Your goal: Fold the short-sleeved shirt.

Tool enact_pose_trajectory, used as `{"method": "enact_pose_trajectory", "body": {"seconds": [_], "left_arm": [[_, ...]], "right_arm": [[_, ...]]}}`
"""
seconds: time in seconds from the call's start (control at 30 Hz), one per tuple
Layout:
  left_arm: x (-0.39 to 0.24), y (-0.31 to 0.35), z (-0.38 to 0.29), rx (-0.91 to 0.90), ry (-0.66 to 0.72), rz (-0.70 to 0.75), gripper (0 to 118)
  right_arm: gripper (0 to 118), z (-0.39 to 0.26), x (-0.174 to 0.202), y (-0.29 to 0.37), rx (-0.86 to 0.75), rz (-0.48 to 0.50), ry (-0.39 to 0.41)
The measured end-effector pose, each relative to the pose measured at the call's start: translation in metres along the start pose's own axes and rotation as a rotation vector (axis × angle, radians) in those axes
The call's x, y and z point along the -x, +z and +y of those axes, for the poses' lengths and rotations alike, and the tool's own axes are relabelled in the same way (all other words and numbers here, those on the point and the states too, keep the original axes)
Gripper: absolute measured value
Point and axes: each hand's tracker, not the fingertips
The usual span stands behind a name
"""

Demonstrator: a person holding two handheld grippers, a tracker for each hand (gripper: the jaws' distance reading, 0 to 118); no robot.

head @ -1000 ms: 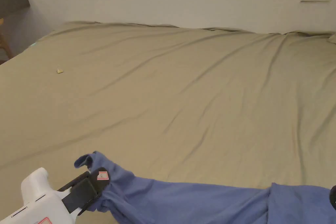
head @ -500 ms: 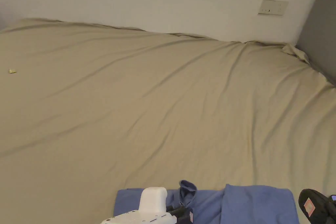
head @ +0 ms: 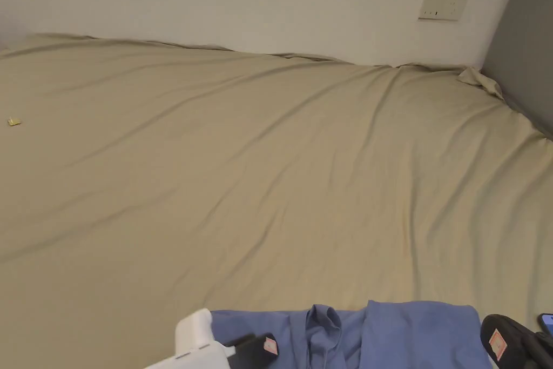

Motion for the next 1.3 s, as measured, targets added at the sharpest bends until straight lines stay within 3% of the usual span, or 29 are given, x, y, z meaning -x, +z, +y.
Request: {"method": "enact_pose_trajectory", "body": {"seconds": [0.17, 0.3, 0.47, 0.5, 0.53, 0.57, 0.6, 0.63, 0.77, 0.87, 0.97, 1.0, 1.07, 1.1, 1.13, 1.17, 1.23, 1.3], "left_arm": [[-0.026, -0.045, -0.038, 0.127, -0.149, 0.029, 7], [-0.036, -0.049, -0.047, 0.062, -0.197, 0.094, 5], [-0.033, -0.026, -0.033, 0.074, -0.069, 0.056, 6], [-0.032, -0.010, -0.024, 0.026, -0.029, 0.005, 12], [-0.028, 0.009, -0.017, -0.025, -0.010, -0.065, 28], [-0.022, 0.029, -0.007, -0.082, 0.003, -0.137, 80], [-0.014, 0.046, 0.002, -0.117, 0.012, -0.176, 113], [-0.005, 0.061, 0.012, -0.115, 0.025, -0.180, 118], [0.046, 0.101, 0.035, -0.095, 0.052, -0.056, 118], [0.075, 0.095, 0.035, 0.028, 0.103, 0.001, 118], [0.087, 0.069, 0.021, 0.150, 0.199, -0.056, 118], [0.085, 0.067, 0.020, 0.059, 0.192, -0.152, 118], [0.079, 0.050, 0.022, 0.041, 0.275, -0.180, 114], [0.079, 0.042, 0.021, 0.040, 0.340, -0.161, 94], [0.078, 0.035, 0.019, 0.019, 0.382, -0.142, 59], [0.075, 0.029, 0.017, 0.036, 0.375, -0.082, 11], [0.076, 0.028, 0.016, 0.031, 0.309, -0.012, 11], [0.079, 0.043, 0.019, -0.011, 0.351, -0.077, 9]], "right_arm": [[4, 0.000, -0.001, 0.008, -0.002, 0.001, 0.001], [4, -0.001, 0.002, 0.009, 0.014, 0.003, 0.006], [4, -0.005, 0.006, 0.001, 0.043, 0.015, 0.011], [4, -0.005, 0.007, 0.000, 0.044, 0.016, 0.009], [4, -0.005, 0.007, 0.000, 0.043, 0.019, 0.009], [4, -0.004, 0.007, -0.001, 0.041, 0.022, 0.011], [4, -0.004, 0.007, -0.002, 0.040, 0.022, 0.013], [4, -0.003, 0.007, -0.003, 0.041, 0.023, 0.016], [4, 0.001, 0.009, -0.009, 0.035, 0.037, 0.033], [4, 0.003, 0.009, -0.011, 0.022, 0.048, 0.038], [4, 0.006, 0.013, -0.011, 0.014, 0.057, 0.041], [4, 0.007, 0.014, -0.011, 0.013, 0.059, 0.043], [4, 0.007, 0.015, -0.011, 0.021, 0.059, 0.051], [4, 0.008, 0.020, -0.011, 0.023, 0.057, 0.053], [4, 0.008, 0.021, -0.010, 0.025, 0.059, 0.055], [4, 0.008, 0.022, -0.009, 0.028, 0.061, 0.056], [4, 0.010, 0.025, -0.007, 0.033, 0.057, 0.059], [4, 0.012, 0.025, -0.004, 0.034, 0.054, 0.065]]}}
